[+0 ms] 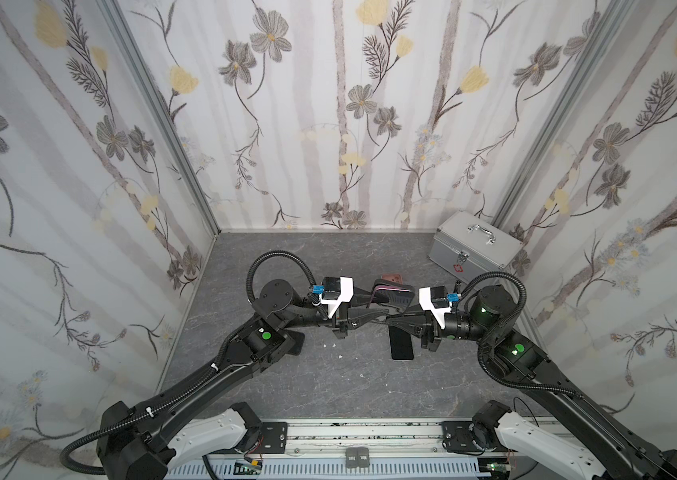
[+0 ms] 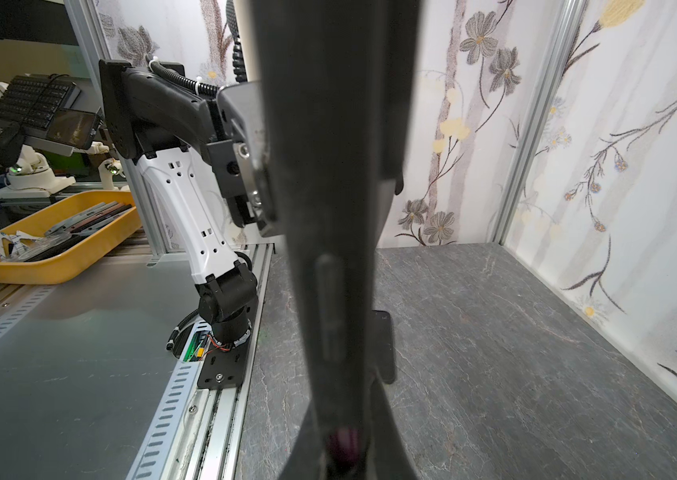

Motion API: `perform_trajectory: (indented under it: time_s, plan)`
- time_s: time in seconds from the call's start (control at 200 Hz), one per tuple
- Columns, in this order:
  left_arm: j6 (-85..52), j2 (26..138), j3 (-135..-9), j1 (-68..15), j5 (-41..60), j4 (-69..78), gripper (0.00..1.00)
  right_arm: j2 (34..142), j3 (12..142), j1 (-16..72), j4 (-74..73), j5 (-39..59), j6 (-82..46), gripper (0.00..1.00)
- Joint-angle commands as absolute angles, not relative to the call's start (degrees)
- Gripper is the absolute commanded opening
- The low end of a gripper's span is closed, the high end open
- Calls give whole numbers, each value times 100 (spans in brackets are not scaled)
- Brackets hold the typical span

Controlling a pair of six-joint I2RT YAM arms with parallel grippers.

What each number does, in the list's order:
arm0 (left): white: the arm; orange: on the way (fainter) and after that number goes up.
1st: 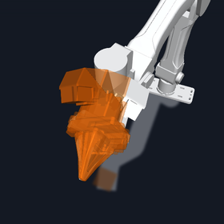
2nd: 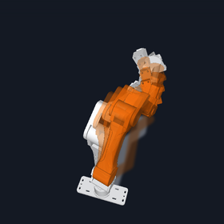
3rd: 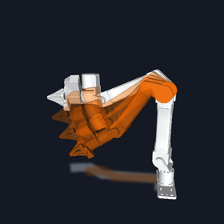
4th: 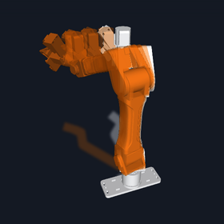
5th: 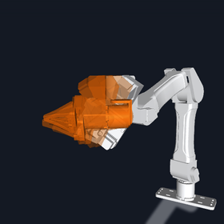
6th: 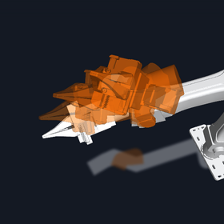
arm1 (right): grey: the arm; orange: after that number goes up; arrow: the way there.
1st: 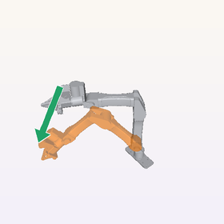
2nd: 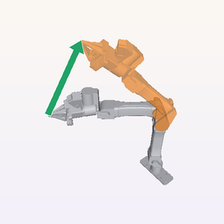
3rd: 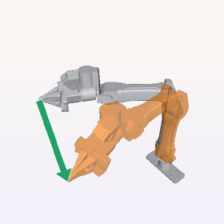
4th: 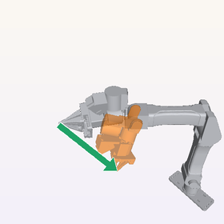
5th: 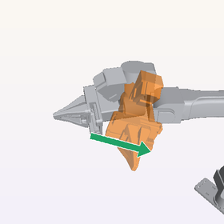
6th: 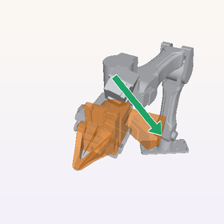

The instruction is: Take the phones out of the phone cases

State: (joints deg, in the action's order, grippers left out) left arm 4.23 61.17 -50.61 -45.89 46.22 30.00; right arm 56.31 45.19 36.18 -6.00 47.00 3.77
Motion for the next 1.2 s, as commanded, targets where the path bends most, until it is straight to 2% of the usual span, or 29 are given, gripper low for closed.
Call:
perform_trajectory:
  time_s: [0.0,0.175,0.235,0.29,0.41,0.475,0.52,0.585,0.709,0.859,1.044,1.194]
  plan:
    - [461,6128,-4952,-4596,4972,2013,22,5513,4529,3637,-2383,4273,183,0]
    - [497,6084,-4939,-4567,4911,2013,10,5474,4535,3633,-1987,4111,447,0]
    - [517,6074,-4948,-4552,4882,2013,0,5482,4558,3634,-1807,4065,557,0]
    - [544,6056,-4945,-4539,4815,2008,0,5506,4604,3631,-1568,4032,672,0]
    - [610,5973,-4927,-4503,4568,1997,0,5474,4569,3633,-1216,3768,821,15]
    - [744,5912,-4945,-4470,4337,1848,0,5359,4448,3632,-1185,3498,817,32]
    - [900,5890,-4998,-4447,4126,1637,0,5257,4367,3632,-1174,3199,764,39]
    - [1185,5893,-5126,-4438,3818,1222,0,5120,4359,3630,-1085,2775,730,41]
    - [1640,5907,-5220,-4434,3337,699,0,4893,4364,3634,-743,2354,885,57]
    - [2083,5970,-5240,-4438,3163,339,0,4890,4637,3630,-161,2359,831,59]
    - [2775,6093,-5396,-4464,3025,-193,0,5824,5920,3552,1403,2992,792,57]
    - [3176,6081,-5416,-4529,3016,-384,0,6422,6657,3552,2112,3464,914,56]
